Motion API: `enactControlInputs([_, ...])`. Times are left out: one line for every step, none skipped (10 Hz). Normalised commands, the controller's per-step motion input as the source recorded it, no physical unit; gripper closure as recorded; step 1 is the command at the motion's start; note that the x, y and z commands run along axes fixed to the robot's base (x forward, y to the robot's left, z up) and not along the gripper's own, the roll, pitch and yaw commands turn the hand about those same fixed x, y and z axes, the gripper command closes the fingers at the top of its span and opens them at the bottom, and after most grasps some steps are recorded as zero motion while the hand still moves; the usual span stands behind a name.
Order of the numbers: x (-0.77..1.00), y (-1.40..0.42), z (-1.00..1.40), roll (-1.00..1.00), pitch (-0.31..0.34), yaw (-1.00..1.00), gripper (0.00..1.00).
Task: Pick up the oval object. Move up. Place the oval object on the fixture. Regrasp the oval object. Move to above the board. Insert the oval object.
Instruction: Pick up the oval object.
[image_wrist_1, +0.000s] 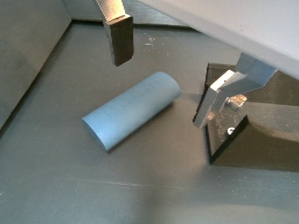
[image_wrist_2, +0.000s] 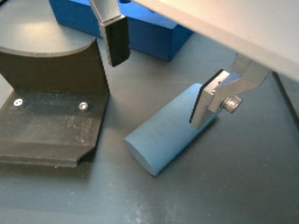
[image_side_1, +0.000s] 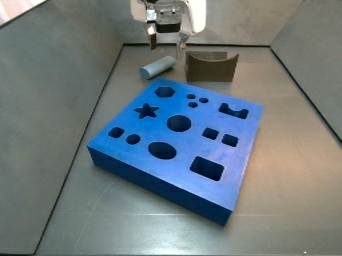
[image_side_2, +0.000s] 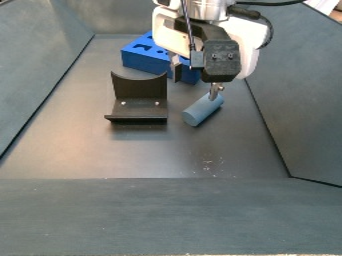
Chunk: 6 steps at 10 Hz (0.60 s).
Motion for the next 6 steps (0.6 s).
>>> enactControlInputs([0.0, 0.0, -1.0, 0.0, -0.106, 0.0, 0.0])
enactControlInputs([-0.1, -0.01, -0.57, -0.06, -0.173, -0.01, 0.0])
enactControlInputs([0.0, 0.0, -0.01, -0.01, 0.0, -0.04, 0.0])
enactControlInputs([0.01, 0.0, -0.09, 0.0, -0.053, 0.0, 0.0])
enactControlInputs([0.0, 0.0, -0.72, 0.03, -0.253, 0.0, 0.0])
enactControlInputs([-0.19, 0.1, -0.61, 0.0, -0.301, -0.01, 0.0])
